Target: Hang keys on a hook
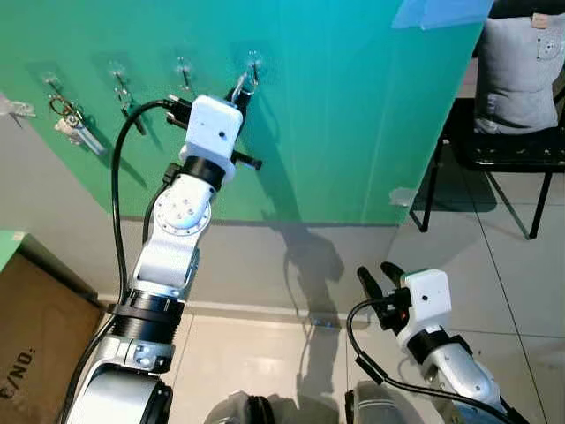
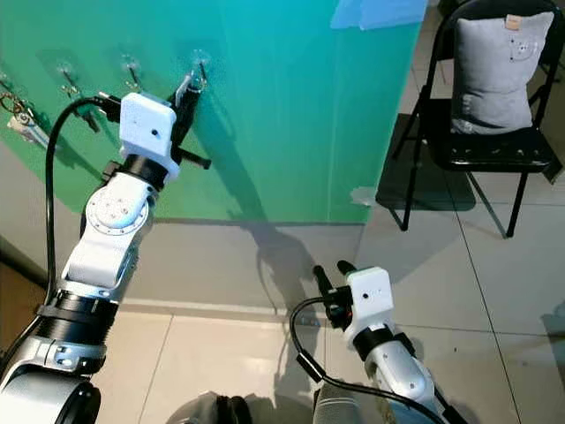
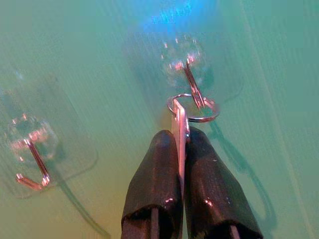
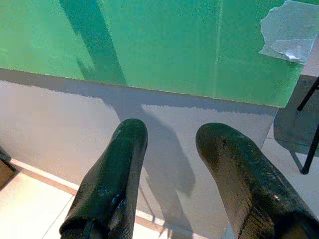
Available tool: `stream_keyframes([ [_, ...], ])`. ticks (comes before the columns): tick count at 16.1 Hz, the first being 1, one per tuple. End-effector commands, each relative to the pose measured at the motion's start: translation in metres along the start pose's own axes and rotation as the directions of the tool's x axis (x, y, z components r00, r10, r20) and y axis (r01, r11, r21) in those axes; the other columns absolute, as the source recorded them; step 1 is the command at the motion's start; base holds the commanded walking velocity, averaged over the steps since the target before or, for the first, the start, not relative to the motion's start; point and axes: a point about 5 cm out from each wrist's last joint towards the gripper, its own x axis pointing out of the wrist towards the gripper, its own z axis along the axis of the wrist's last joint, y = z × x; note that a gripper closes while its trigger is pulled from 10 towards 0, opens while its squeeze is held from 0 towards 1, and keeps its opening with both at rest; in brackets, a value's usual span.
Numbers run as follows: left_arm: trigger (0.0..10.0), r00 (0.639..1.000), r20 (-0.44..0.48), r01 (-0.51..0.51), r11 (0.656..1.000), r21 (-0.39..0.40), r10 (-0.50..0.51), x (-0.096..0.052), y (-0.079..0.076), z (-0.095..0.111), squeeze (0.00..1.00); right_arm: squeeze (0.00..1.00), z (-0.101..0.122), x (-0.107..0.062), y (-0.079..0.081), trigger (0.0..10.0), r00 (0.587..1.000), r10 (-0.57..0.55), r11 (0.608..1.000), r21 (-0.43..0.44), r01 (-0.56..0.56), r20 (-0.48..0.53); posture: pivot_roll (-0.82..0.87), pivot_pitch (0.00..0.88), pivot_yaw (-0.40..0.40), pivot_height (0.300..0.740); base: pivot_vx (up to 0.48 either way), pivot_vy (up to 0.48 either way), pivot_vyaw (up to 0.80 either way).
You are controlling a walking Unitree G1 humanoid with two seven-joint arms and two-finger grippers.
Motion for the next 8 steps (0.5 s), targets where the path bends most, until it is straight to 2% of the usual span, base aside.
stream_keyframes([
  [1,0.0,0.997,-0.079,0.011,1.000,0.001,-0.011,-0.001,0.001,-0.012,0.00,0.00,-0.002,-0.001,0.003,10.0,1.000,0.006,1.000,0.002,-0.006,-0.010,-0.37,0.116,0.154,0.716,0.000,0.000,0.00],
  [3,0.0,0.989,-0.148,0.018,1.000,-0.016,-0.020,-0.004,-0.001,-0.023,0.00,0.00,-0.003,-0.002,0.003,10.0,1.000,0.009,1.000,0.003,-0.009,-0.013,-0.37,0.116,0.154,0.716,0.000,0.000,0.00],
  [8,0.0,0.978,-0.204,0.041,0.999,-0.016,-0.044,-0.008,-0.004,-0.034,0.00,0.00,-0.004,-0.001,0.003,10.0,1.000,0.012,1.000,0.004,-0.012,-0.015,-0.36,0.118,0.152,0.716,0.000,0.000,0.00],
])
